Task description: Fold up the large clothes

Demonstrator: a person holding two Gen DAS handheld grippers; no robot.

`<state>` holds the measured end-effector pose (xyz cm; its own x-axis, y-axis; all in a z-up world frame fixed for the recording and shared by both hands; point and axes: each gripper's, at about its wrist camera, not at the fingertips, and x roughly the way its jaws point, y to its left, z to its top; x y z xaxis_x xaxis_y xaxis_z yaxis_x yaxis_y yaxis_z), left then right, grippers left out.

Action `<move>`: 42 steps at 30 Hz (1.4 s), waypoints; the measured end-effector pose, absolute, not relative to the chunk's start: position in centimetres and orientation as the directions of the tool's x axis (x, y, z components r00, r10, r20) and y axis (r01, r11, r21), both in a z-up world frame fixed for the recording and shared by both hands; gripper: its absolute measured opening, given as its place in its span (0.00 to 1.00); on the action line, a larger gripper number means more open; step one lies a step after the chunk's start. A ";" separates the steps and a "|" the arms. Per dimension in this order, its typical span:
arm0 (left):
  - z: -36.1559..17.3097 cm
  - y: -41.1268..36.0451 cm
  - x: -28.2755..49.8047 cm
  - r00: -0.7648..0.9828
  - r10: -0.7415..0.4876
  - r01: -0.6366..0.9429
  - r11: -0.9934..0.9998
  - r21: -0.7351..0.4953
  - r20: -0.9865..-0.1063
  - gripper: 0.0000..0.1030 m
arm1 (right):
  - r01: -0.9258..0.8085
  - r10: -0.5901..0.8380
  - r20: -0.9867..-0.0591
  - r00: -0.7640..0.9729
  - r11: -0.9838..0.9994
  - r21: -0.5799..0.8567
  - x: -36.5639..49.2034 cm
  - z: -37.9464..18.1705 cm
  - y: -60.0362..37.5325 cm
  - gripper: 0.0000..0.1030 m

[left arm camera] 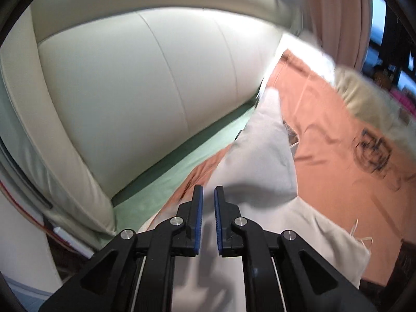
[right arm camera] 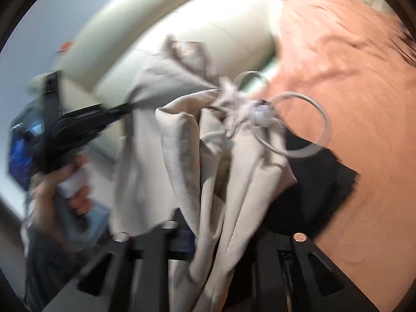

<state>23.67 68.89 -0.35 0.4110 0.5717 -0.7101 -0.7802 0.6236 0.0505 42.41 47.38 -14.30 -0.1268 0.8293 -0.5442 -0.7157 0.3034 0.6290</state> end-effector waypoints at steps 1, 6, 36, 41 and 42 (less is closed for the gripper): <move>-1.2 68.7 23.5 0.392 0.569 -0.779 0.623 0.068 -0.723 0.10 | -0.682 0.797 -0.592 -0.120 0.367 0.633 43.4 -16.2 47.2 0.38; -4.2 66.7 19.9 0.373 0.490 -0.780 0.626 0.020 -0.788 0.10 | -0.635 0.764 -0.634 -0.121 0.431 0.641 44.5 -19.8 43.9 0.59; -1.1 47.8 4.8 0.550 0.513 -0.767 0.622 -0.156 -0.659 0.99 | -0.800 0.747 -0.663 0.058 0.432 0.416 35.7 -8.0 34.0 1.00; 0.7 43.8 3.5 0.589 0.533 -0.747 0.646 -0.157 -0.607 1.00 | -0.814 0.734 -0.670 0.112 0.454 0.362 34.9 -6.6 30.0 1.00; 0.9 42.9 3.3 0.598 0.534 -0.742 0.652 -0.160 -0.598 1.00 | -0.816 0.734 -0.668 0.123 0.458 0.352 34.7 -6.3 29.1 1.00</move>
<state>3.30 42.89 0.89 0.5979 0.5336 -0.5982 -0.7416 0.6515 -0.1600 34.74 29.11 -6.31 0.1228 0.7335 -0.6685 -0.8163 0.4578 0.3523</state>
